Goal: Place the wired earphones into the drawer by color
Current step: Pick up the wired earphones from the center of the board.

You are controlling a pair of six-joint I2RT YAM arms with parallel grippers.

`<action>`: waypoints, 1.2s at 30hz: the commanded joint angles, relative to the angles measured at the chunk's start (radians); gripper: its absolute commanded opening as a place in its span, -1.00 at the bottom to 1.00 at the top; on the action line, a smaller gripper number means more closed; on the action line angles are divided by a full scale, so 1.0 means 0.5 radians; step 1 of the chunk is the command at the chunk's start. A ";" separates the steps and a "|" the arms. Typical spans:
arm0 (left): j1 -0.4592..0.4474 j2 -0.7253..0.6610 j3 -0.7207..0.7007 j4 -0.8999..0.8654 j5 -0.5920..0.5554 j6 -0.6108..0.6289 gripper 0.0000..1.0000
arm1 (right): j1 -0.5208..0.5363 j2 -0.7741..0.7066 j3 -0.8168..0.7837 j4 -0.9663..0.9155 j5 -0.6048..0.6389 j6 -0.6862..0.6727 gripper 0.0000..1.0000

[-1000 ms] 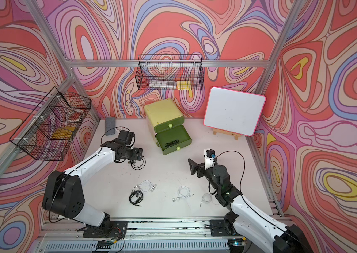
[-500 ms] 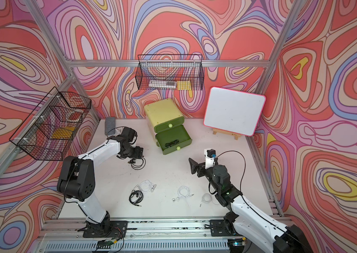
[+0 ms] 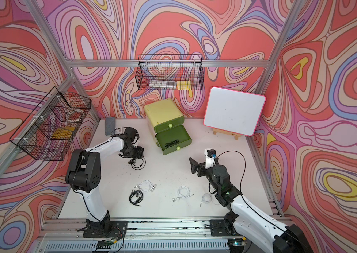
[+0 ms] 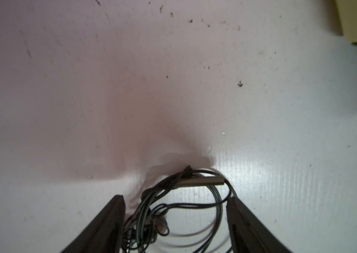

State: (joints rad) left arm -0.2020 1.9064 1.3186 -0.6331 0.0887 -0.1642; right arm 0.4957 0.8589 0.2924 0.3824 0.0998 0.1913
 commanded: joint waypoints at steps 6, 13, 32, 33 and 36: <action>0.014 0.055 0.012 -0.102 0.076 0.022 0.43 | -0.010 -0.001 -0.002 0.021 0.037 -0.021 0.97; 0.014 0.013 -0.077 -0.079 0.141 -0.003 0.23 | -0.010 -0.012 -0.002 0.019 0.036 -0.021 0.97; 0.010 -0.142 -0.284 -0.028 0.157 -0.101 -0.36 | -0.010 -0.030 -0.005 0.011 0.039 -0.014 0.96; 0.008 -0.144 -0.282 -0.034 0.139 -0.101 -0.39 | -0.010 -0.030 -0.004 0.011 0.040 -0.014 0.97; 0.008 -0.147 -0.284 -0.046 0.104 -0.104 -0.49 | -0.009 -0.033 -0.005 0.011 0.041 -0.011 0.96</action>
State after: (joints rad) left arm -0.2020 1.8549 1.1893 -0.6308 0.1688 -0.2073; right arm 0.4957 0.8532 0.2924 0.3820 0.1089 0.1913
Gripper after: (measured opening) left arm 0.278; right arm 0.983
